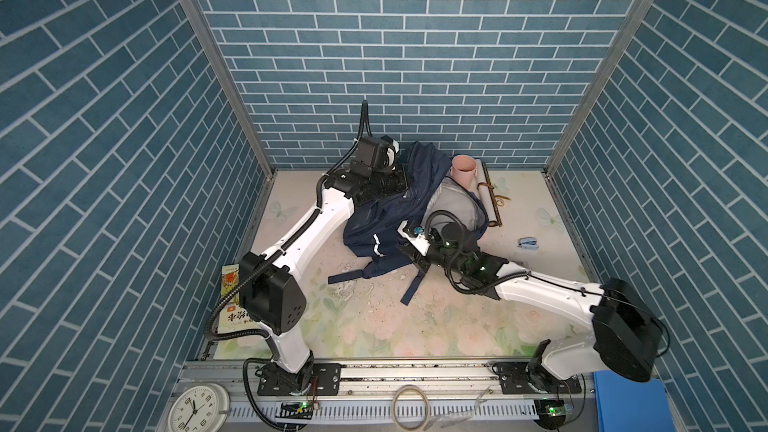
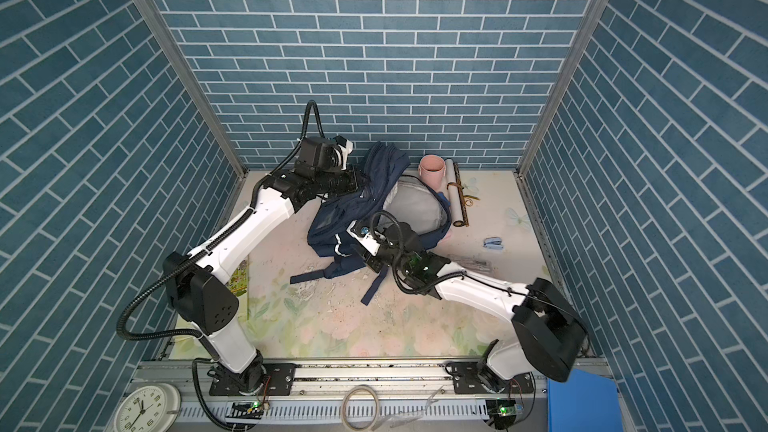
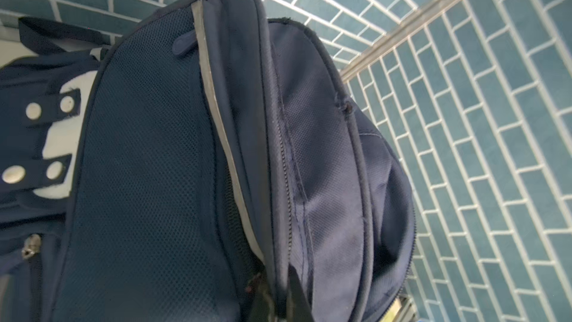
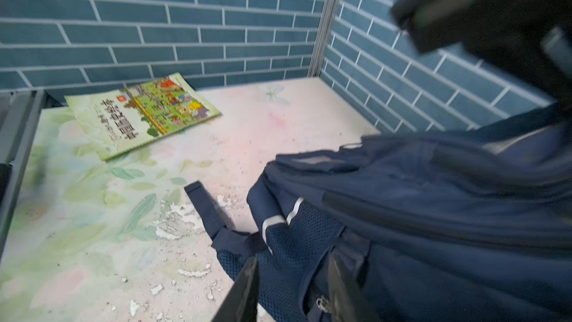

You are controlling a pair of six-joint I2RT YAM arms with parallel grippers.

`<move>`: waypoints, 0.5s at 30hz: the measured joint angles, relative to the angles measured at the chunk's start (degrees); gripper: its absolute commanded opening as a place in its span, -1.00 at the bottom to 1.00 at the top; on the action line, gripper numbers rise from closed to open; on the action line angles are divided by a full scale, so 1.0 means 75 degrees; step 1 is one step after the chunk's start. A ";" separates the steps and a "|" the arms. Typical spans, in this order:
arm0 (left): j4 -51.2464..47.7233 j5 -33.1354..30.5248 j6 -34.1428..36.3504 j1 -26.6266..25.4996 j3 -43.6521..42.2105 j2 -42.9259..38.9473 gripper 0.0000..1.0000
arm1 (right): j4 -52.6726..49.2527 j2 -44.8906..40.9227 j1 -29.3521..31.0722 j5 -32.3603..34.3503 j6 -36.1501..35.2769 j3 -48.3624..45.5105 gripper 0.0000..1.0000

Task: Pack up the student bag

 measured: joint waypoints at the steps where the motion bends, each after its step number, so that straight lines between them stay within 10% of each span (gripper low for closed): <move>1: -0.0277 -0.0017 0.0254 0.0003 0.0303 0.0169 -1.00 | -0.0035 -0.0312 -0.0035 0.0050 0.0023 -0.0026 -0.16; 9: -0.2180 -0.0312 0.2180 0.0006 0.1626 0.0828 -1.00 | -0.0871 -0.1731 -0.0863 0.0895 0.0527 -0.0067 0.00; 15: -0.2436 -0.0568 0.2990 0.0012 0.0484 0.0213 -1.00 | -0.1682 -0.2291 -0.1422 0.2224 0.1070 -0.0131 0.08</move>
